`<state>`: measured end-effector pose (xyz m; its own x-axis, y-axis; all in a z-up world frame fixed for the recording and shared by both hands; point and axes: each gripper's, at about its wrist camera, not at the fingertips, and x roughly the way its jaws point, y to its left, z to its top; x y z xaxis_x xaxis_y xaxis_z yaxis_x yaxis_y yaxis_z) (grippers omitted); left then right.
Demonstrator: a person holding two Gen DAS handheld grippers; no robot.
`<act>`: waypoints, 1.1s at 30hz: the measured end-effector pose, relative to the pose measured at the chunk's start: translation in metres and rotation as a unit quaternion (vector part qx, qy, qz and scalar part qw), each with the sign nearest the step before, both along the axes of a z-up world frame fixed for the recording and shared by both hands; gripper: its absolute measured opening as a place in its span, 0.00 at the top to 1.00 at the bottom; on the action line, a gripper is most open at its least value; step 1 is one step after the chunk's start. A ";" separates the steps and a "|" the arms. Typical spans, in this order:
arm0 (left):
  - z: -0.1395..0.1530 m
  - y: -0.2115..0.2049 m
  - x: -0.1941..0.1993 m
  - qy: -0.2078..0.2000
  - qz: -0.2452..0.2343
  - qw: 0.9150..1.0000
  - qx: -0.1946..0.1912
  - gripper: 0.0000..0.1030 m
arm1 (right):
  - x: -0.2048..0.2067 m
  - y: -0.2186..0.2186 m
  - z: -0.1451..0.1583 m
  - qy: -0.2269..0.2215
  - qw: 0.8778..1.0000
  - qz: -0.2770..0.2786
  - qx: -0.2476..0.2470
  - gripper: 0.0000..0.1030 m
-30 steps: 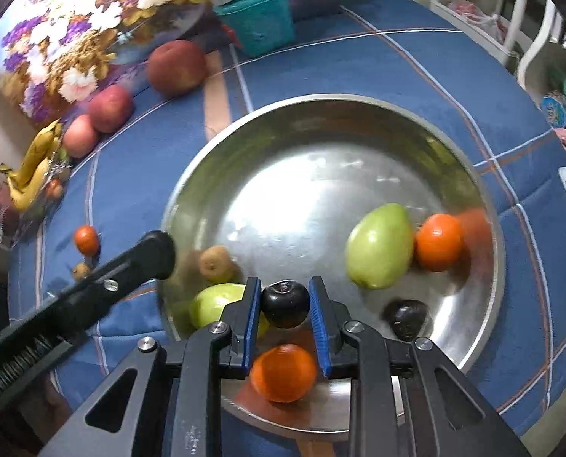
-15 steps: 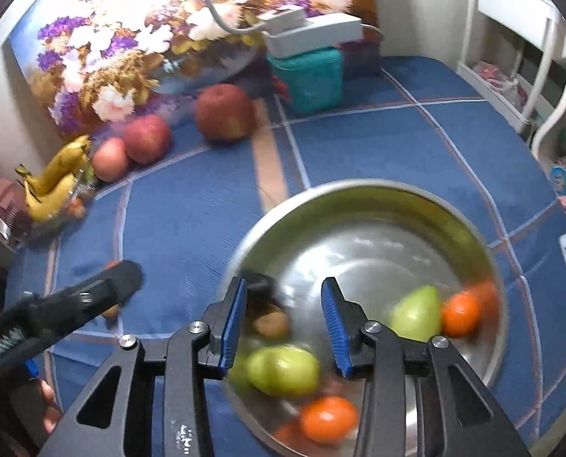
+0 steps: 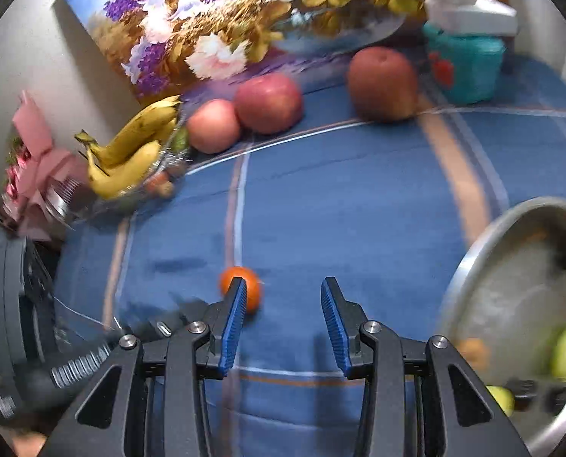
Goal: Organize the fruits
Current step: 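Close the left gripper on a brown kiwi while the right gripper grasps a tangerine, then carry the kiwi and tangerine over the steel plate and open both grippers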
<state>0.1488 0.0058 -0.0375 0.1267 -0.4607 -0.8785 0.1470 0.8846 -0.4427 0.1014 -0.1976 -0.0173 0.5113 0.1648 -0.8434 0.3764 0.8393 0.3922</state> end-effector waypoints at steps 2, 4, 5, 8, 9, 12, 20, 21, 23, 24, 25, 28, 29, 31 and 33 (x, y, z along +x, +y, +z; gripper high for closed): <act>-0.003 0.002 0.001 0.003 -0.006 1.000 0.006 0.46 | 0.007 0.002 -0.006 -0.005 1.000 -0.005 0.026 0.60; -0.006 0.000 0.004 0.012 -0.008 1.000 0.004 0.49 | 0.014 0.006 -0.013 -0.007 0.999 0.000 0.053 0.60; -0.006 -0.001 0.003 0.013 -0.013 1.000 0.007 0.50 | 0.017 0.009 -0.017 -0.007 0.998 0.004 0.064 0.60; -0.009 -0.007 0.004 0.015 -0.026 1.000 0.007 0.59 | 0.023 0.017 -0.025 -0.003 0.997 0.012 0.077 0.60; -0.009 -0.010 0.004 0.015 -0.028 0.999 0.005 0.61 | 0.023 0.019 -0.025 -0.002 0.997 0.013 0.077 0.60; -0.011 -0.019 0.003 0.017 -0.036 0.999 -0.001 0.65 | 0.025 0.022 -0.028 0.003 0.998 0.013 0.065 0.62; -0.011 -0.035 -0.003 0.013 -0.049 0.999 -0.002 0.74 | 0.020 0.014 -0.037 0.013 0.997 0.004 0.082 0.67; -0.010 -0.037 -0.003 0.011 -0.051 0.999 0.003 0.74 | 0.021 0.015 -0.038 0.013 0.997 0.005 0.082 0.67; -0.010 -0.037 -0.003 0.006 -0.053 0.999 0.008 0.74 | 0.020 0.015 -0.037 0.011 0.997 0.006 0.079 0.68; -0.007 -0.037 -0.003 0.001 -0.050 0.999 0.013 0.74 | 0.020 0.015 -0.036 0.009 0.997 0.006 0.075 0.68; -0.006 -0.039 0.000 -0.002 -0.047 0.999 0.013 0.74 | 0.020 0.016 -0.034 0.007 0.998 0.004 0.069 0.69; 0.008 -0.042 -0.002 -0.018 -0.048 0.999 0.000 0.74 | 0.012 0.007 -0.024 -0.005 0.997 -0.001 0.075 0.69; 0.013 -0.046 -0.004 -0.024 -0.052 0.998 -0.001 0.74 | 0.007 0.001 -0.019 -0.011 0.997 -0.006 0.075 0.69; 0.023 -0.060 -0.010 -0.038 -0.066 0.997 -0.005 0.74 | -0.005 -0.012 -0.007 -0.020 0.998 -0.020 0.065 0.69; 0.032 -0.076 -0.019 -0.048 -0.086 0.995 -0.017 0.74 | -0.021 -0.028 0.005 -0.028 0.997 -0.035 0.057 0.69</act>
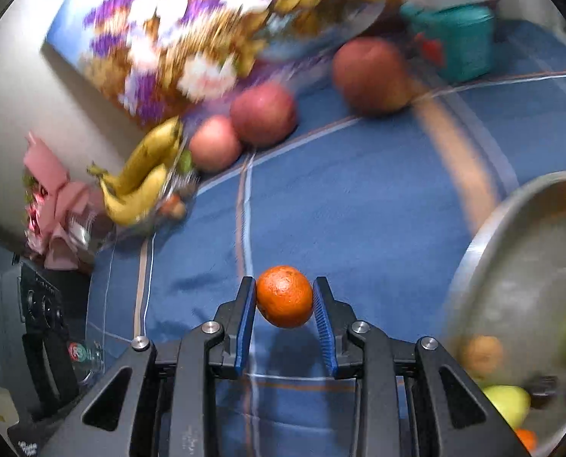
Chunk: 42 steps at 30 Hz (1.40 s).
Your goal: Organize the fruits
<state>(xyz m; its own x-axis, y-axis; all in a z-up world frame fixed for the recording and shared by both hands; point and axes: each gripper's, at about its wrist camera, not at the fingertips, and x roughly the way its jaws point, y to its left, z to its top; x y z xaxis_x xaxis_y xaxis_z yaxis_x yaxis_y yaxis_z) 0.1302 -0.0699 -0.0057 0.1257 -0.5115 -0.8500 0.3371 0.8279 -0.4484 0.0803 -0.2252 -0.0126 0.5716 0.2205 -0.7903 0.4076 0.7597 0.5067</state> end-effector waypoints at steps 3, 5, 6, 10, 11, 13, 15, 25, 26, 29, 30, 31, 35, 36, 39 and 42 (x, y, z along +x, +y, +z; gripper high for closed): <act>0.010 -0.030 -0.018 -0.015 -0.038 0.999 -0.012 0.74 | -0.031 -0.027 0.015 0.006 0.999 -0.037 -0.034 0.69; 0.010 -0.054 -0.036 -0.026 -0.076 0.997 -0.012 0.74 | -0.051 -0.045 0.019 0.016 0.996 -0.066 -0.053 0.69; 0.009 -0.066 -0.043 -0.031 -0.092 0.995 -0.009 0.74 | -0.059 -0.052 0.020 0.022 0.995 -0.078 -0.061 0.69; 0.003 -0.098 -0.066 -0.051 -0.138 0.989 -0.002 0.74 | -0.090 -0.078 0.012 0.073 0.986 -0.116 -0.097 0.69; -0.001 -0.104 -0.068 -0.049 -0.142 0.989 0.000 0.74 | -0.094 -0.082 0.009 0.080 0.985 -0.120 -0.095 0.69; -0.009 -0.109 -0.067 -0.039 -0.144 0.989 0.000 0.74 | -0.103 -0.089 0.001 0.091 0.984 -0.127 -0.088 0.68; -0.012 -0.110 -0.067 -0.033 -0.146 0.989 0.002 0.73 | -0.108 -0.094 -0.004 0.096 0.984 -0.126 -0.082 0.67; 0.004 -0.095 -0.079 -0.050 -0.140 0.989 0.002 0.47 | -0.106 -0.086 -0.001 0.093 0.986 -0.103 -0.092 0.67; 0.005 -0.092 -0.081 -0.051 -0.135 0.990 0.003 0.47 | -0.107 -0.084 0.001 0.091 0.986 -0.103 -0.093 0.67; 0.010 -0.076 -0.086 -0.060 -0.112 0.992 0.018 0.39 | -0.112 -0.076 0.008 0.085 0.986 -0.097 -0.102 0.67; 0.011 -0.068 -0.088 -0.069 -0.100 0.992 0.034 0.31 | -0.114 -0.072 0.010 0.085 0.986 -0.095 -0.104 0.67; 0.012 -0.063 -0.089 -0.076 -0.091 0.992 0.048 0.23 | -0.115 -0.066 0.013 0.085 0.986 -0.091 -0.107 0.67; 0.009 -0.037 -0.092 -0.088 -0.042 0.989 0.109 0.11 | -0.122 -0.043 0.018 0.086 0.986 -0.072 -0.125 0.56; 0.008 -0.029 -0.093 -0.088 -0.030 0.989 0.117 0.02 | -0.125 -0.038 0.019 0.087 0.985 -0.069 -0.129 0.41; 0.004 -0.010 -0.103 -0.092 -0.011 0.985 0.149 0.00 | -0.135 -0.024 0.023 0.082 0.985 -0.057 -0.142 0.33; 0.006 0.008 -0.113 -0.090 -0.002 0.983 0.161 0.00 | -0.146 -0.010 0.025 0.077 0.984 -0.044 -0.156 0.21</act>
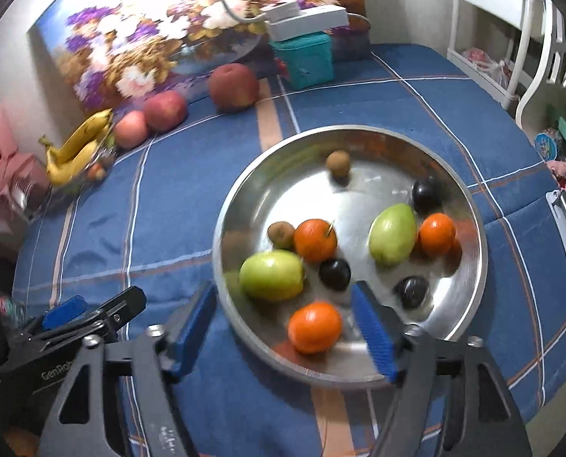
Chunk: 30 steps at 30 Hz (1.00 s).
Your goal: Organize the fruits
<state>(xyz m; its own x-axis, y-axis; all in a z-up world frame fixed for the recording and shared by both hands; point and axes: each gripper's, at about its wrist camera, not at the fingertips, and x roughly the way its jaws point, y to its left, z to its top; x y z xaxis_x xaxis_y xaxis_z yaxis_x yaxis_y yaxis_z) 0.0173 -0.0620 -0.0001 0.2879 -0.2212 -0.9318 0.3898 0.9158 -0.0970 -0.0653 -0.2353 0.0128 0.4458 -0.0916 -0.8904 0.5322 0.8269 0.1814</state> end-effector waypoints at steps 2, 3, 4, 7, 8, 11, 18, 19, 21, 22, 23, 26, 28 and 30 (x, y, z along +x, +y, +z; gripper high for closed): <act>0.003 0.009 -0.004 0.002 0.008 1.000 -0.004 0.00 | -0.007 0.009 0.001 -0.002 1.000 0.009 -0.004 0.14; 0.006 0.016 -0.007 -0.001 0.014 1.000 -0.005 0.00 | -0.010 0.014 0.001 -0.002 1.000 0.013 -0.007 0.13; 0.008 0.020 -0.009 -0.007 0.015 1.000 -0.003 0.00 | -0.012 0.017 0.002 -0.003 1.000 0.016 -0.012 0.13; 0.020 0.028 -0.019 -0.043 0.025 0.998 0.031 0.00 | -0.017 0.026 0.004 -0.004 0.999 0.025 -0.026 0.12; 0.022 0.030 -0.022 -0.053 0.029 0.997 0.042 0.00 | -0.018 0.029 0.005 -0.004 0.999 0.027 -0.030 0.11; 0.026 0.035 -0.028 -0.060 0.042 0.996 0.050 0.00 | -0.019 0.031 0.009 -0.011 0.999 0.026 -0.038 0.07; 0.022 0.041 -0.025 -0.041 0.064 0.996 0.053 0.00 | -0.018 0.033 0.006 -0.001 0.999 0.030 -0.038 0.07; 0.022 0.041 -0.025 -0.040 0.063 0.996 0.054 0.00 | -0.017 0.033 0.006 0.000 0.999 0.032 -0.040 0.07; 0.023 0.041 -0.026 -0.039 0.062 0.996 0.054 0.00 | -0.016 0.034 0.005 0.003 0.999 0.035 -0.042 0.07; 0.023 0.041 -0.026 -0.039 0.061 0.996 0.053 0.00 | -0.016 0.035 0.004 0.004 0.998 0.036 -0.042 0.07; 0.023 0.040 -0.026 -0.039 0.061 0.996 0.054 0.00 | -0.016 0.035 0.004 0.005 0.998 0.037 -0.043 0.07; 0.022 0.039 -0.026 -0.039 0.063 0.995 0.063 0.00 | -0.016 0.036 0.004 0.005 0.998 0.038 -0.044 0.07; 0.021 0.040 -0.026 -0.037 0.063 0.995 0.064 0.00 | -0.016 0.036 0.004 0.006 0.998 0.037 -0.045 0.07; 0.021 0.040 -0.026 -0.035 0.063 0.995 0.062 0.00 | -0.015 0.037 0.003 0.008 0.998 0.036 -0.045 0.07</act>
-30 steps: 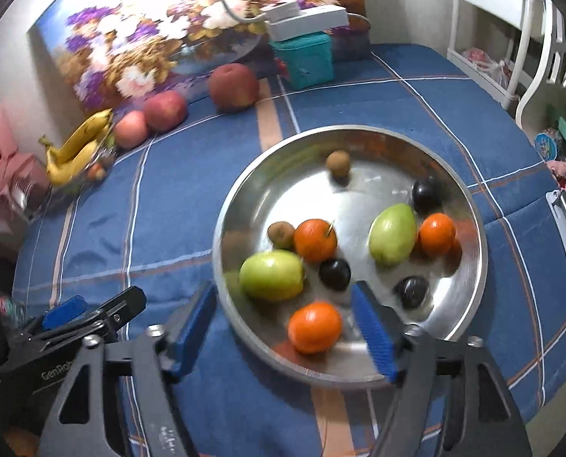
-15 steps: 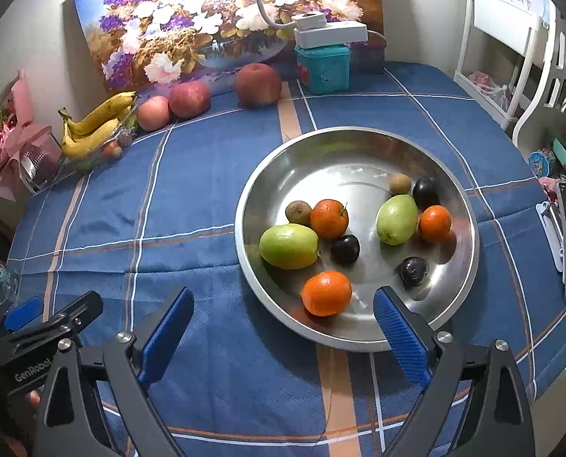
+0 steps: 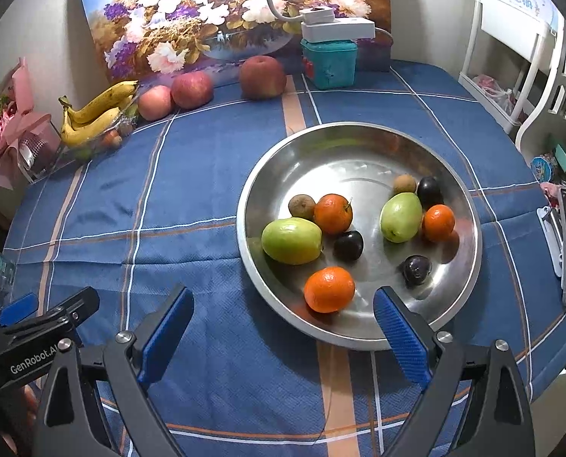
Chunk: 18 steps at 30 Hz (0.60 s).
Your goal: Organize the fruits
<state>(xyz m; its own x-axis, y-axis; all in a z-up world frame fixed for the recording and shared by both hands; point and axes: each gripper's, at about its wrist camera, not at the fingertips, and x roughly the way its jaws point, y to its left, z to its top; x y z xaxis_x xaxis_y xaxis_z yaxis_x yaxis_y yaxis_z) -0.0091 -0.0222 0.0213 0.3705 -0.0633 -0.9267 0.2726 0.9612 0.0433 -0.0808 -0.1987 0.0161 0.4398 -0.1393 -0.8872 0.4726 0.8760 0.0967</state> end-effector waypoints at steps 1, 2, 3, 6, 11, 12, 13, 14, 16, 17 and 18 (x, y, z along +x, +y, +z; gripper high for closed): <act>0.000 0.000 0.000 0.001 0.000 1.000 0.000 0.00 | 0.000 0.000 0.000 0.001 1.000 0.000 0.000 0.07; 0.000 0.000 0.000 0.001 0.000 1.000 0.001 0.00 | 0.000 0.000 0.000 0.001 1.000 -0.001 0.000 0.07; 0.000 0.000 0.001 0.002 0.001 1.000 0.004 0.00 | 0.000 0.000 0.000 0.001 1.000 -0.001 0.000 0.07; -0.001 0.000 0.001 0.005 0.001 1.000 0.007 0.00 | 0.000 0.000 -0.001 0.004 1.000 -0.001 0.000 0.07; -0.002 -0.002 0.001 0.006 -0.002 1.000 0.019 0.00 | 0.000 -0.001 -0.003 0.008 1.000 -0.004 0.000 0.07; -0.003 -0.004 0.000 0.005 -0.004 1.000 0.026 0.00 | 0.000 -0.001 -0.004 0.009 1.000 -0.004 0.001 0.07; -0.003 -0.005 -0.001 0.003 -0.006 1.000 0.030 0.00 | 0.000 0.000 -0.004 0.010 1.000 -0.005 0.000 0.07; -0.003 -0.005 -0.001 0.003 -0.007 0.999 0.031 0.00 | 0.000 0.000 -0.004 0.011 1.000 -0.005 0.000 0.07; -0.004 -0.005 -0.001 0.006 -0.008 0.999 0.031 0.00 | 0.000 0.000 -0.004 0.012 1.000 -0.005 0.000 0.07; -0.004 -0.005 -0.002 0.006 -0.008 0.999 0.032 0.00 | 0.000 0.000 -0.004 0.012 1.000 -0.005 0.000 0.07; -0.004 -0.006 -0.002 0.004 -0.007 0.999 0.036 0.00 | 0.001 0.000 -0.005 0.012 1.000 -0.005 0.000 0.07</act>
<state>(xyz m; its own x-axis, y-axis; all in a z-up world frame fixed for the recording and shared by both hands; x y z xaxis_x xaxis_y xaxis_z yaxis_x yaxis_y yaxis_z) -0.0111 -0.0281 0.0176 0.3624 -0.0027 -0.9320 0.2874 0.9516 0.1090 -0.0803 -0.1985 0.0115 0.4164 -0.1449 -0.8975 0.4843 0.8709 0.0841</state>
